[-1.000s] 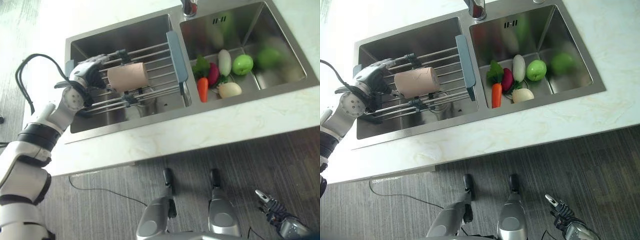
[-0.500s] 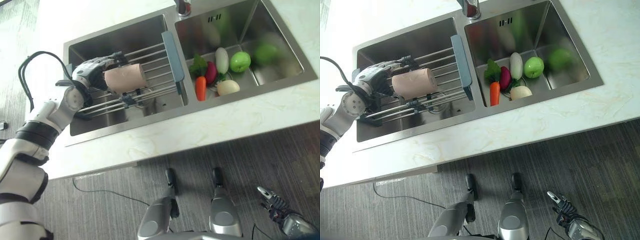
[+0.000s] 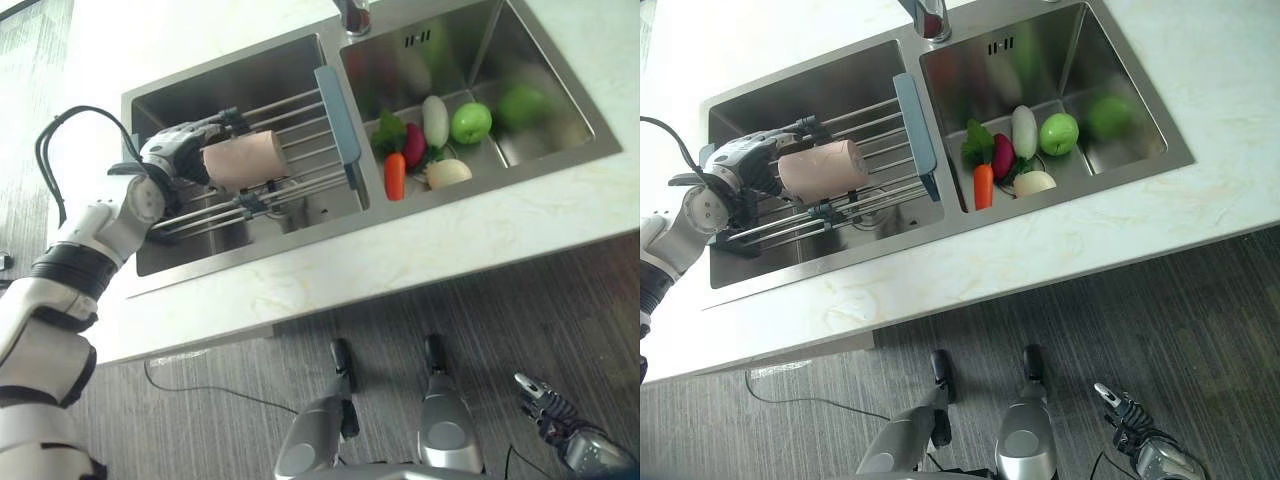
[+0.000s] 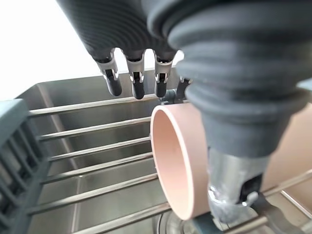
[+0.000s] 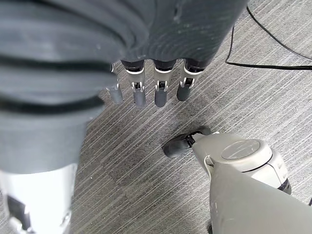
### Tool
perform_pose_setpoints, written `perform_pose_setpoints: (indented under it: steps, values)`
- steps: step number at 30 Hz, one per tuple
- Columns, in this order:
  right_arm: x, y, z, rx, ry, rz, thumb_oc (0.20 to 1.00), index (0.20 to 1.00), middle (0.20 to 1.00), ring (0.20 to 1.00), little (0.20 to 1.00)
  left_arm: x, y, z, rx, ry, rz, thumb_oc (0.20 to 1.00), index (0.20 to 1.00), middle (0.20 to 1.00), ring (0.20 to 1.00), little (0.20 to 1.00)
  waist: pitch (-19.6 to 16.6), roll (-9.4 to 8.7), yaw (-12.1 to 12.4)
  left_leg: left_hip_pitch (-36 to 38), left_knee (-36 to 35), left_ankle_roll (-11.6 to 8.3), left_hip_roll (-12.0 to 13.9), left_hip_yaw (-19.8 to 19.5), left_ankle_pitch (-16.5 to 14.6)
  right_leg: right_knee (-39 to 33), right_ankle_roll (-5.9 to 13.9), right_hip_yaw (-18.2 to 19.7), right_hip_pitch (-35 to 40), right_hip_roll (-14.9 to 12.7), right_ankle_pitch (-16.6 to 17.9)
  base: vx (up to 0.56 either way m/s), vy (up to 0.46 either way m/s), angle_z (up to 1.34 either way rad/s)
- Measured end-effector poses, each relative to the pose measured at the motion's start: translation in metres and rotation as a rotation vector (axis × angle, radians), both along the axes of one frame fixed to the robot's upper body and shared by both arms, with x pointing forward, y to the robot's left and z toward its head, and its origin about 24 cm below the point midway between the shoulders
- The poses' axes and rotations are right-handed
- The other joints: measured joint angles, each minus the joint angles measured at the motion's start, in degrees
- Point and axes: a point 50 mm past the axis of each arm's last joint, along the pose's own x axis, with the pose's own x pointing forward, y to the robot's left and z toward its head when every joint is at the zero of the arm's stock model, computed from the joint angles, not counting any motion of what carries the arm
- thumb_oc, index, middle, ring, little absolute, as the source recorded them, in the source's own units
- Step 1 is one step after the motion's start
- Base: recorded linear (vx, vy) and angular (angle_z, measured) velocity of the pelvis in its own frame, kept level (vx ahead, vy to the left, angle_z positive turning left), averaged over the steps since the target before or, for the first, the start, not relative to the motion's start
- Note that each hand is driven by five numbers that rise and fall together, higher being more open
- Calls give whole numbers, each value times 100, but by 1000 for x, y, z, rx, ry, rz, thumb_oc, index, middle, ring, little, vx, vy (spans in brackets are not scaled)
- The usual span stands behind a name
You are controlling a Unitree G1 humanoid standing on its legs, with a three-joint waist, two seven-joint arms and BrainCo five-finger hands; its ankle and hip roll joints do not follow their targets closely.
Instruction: Place the dishes in the dishwasher.
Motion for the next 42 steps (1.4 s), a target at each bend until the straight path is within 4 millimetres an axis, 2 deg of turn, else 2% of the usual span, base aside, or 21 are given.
perform_pose_setpoints:
  steps: [9,21,28,33,38,42]
  values:
    - [-3,-1,-1,2,11,-5,1000,1000,1000,1000,1000,4,-11,-11,-21,49,-32,1000,1000,1000,1000,1000,-84,112,-39,-7,-31,-32,1,41,-25,0,4,87,-51,-5,47,10,0,-3]
    - [-3,0,-1,3,10,-3,1000,1000,1000,1000,1000,7,-12,-19,-41,68,-15,1000,1000,1000,1000,1000,-130,181,-99,-7,-30,-31,-2,73,-25,0,6,119,-70,-9,48,0,0,0]
    - [-2,-1,-1,0,8,-3,1000,1000,1000,1000,1000,9,2,-30,-61,98,56,1000,1000,1000,1000,1000,-146,207,-153,-9,-32,-33,0,161,-31,0,12,220,-126,-12,70,12,9,-6]
    - [-1,0,0,0,1,3,1000,1000,1000,1000,1000,11,-4,-35,-87,83,50,1000,1000,1000,1000,1000,-144,209,-151,-118,-32,-32,-4,172,-30,-1,21,235,-250,-19,95,0,0,0]
    - [2,0,1,5,-12,13,1000,1000,1000,1000,1000,12,-4,-28,-95,39,52,1000,1000,1000,1000,1000,-132,214,-150,-233,-33,-32,-9,174,-30,-2,24,243,-361,-23,99,0,0,0]
    - [6,-1,5,1,-36,28,1000,1000,1000,1000,1000,15,-3,-9,-114,-41,58,1000,1000,1000,1000,1000,81,199,-149,-257,-32,-32,-38,174,-29,-1,37,244,-387,-52,99,0,0,0]
